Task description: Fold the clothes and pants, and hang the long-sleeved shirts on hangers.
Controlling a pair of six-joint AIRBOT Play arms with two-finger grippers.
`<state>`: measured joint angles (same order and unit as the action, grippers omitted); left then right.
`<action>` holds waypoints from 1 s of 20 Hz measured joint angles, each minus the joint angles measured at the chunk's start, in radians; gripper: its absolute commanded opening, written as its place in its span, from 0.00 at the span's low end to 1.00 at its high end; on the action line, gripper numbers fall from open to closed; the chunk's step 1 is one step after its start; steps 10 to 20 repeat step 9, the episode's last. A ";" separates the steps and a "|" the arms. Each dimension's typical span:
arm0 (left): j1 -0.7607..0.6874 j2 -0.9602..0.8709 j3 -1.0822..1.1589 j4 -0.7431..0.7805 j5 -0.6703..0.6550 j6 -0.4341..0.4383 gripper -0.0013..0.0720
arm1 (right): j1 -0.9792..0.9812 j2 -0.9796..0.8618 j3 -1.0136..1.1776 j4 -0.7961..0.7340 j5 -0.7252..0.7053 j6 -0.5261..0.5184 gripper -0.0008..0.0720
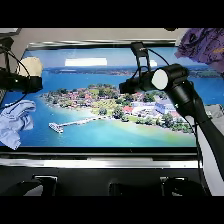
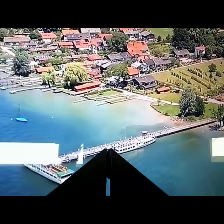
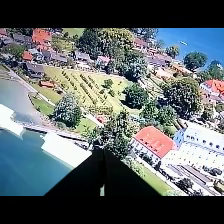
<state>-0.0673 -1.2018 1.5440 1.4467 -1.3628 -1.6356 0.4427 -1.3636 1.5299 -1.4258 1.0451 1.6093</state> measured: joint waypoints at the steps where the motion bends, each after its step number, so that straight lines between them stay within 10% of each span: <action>1: -0.001 0.002 -0.003 0.000 0.001 0.002 0.04 | 0.004 0.000 0.000 -0.003 0.000 0.005 0.06; 20: -0.003 0.006 -0.009 0.000 0.002 0.005 0.04 | 0.014 0.000 0.000 -0.011 0.000 0.011 0.06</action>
